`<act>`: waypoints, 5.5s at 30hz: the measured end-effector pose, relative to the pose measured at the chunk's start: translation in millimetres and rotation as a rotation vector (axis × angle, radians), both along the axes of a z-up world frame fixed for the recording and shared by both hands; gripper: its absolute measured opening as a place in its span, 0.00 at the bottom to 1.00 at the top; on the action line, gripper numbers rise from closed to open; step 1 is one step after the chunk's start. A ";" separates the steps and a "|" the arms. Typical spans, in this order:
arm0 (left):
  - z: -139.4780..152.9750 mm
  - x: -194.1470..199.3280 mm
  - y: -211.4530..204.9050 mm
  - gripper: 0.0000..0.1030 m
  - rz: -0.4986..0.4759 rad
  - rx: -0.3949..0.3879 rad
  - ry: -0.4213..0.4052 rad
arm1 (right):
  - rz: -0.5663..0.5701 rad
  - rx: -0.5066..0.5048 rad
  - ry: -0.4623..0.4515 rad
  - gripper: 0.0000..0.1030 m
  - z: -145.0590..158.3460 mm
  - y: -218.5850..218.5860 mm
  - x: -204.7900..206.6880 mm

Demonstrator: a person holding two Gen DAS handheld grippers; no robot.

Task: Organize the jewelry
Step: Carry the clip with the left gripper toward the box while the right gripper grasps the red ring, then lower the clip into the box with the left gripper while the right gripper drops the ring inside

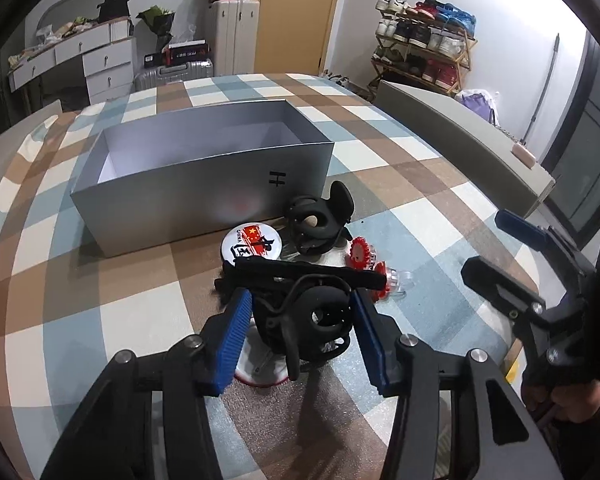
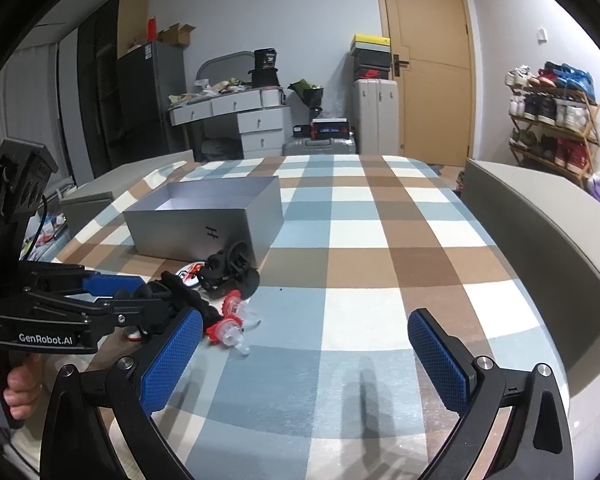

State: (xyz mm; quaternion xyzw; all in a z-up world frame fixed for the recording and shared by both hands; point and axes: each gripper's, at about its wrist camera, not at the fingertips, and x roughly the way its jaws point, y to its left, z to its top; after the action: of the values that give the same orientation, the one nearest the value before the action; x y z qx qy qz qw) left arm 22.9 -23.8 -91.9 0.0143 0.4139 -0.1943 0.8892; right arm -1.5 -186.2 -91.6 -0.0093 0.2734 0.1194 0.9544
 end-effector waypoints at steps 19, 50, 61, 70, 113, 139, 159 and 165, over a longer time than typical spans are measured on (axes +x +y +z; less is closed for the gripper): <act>28.7 -15.3 29.3 0.44 0.065 -0.031 -0.087 | 0.159 0.085 0.088 1.00 -6.3 16.2 9.6; 21.2 -24.6 78.4 0.44 0.162 -0.093 -0.061 | 0.199 -0.018 0.165 0.21 -24.1 39.0 15.5; 40.1 -21.3 77.4 0.44 0.167 -0.080 -0.108 | 0.219 0.041 0.083 0.21 10.3 33.4 10.7; 53.9 -4.6 73.9 0.44 0.163 -0.097 -0.137 | 0.296 0.149 0.016 0.21 46.9 45.5 21.9; 40.2 117.6 65.0 0.44 0.118 -0.119 -0.043 | 0.388 0.260 0.196 0.21 32.5 84.1 183.0; 31.7 126.5 63.2 0.74 0.048 -0.142 0.008 | 0.341 0.301 0.189 0.44 31.9 66.8 178.0; 51.6 76.3 69.1 0.74 0.144 -0.066 -0.103 | 0.261 0.351 0.048 0.80 67.8 30.7 121.3; 51.1 63.0 69.5 0.80 0.169 -0.069 -0.109 | 0.248 0.329 0.019 0.85 73.3 25.9 101.5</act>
State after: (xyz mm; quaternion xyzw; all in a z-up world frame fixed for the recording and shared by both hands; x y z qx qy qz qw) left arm 85.9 45.7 -40.8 -0.0407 0.3578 -0.1318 0.9235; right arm 100.1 -160.3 -18.3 0.1145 0.2560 0.2789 0.9184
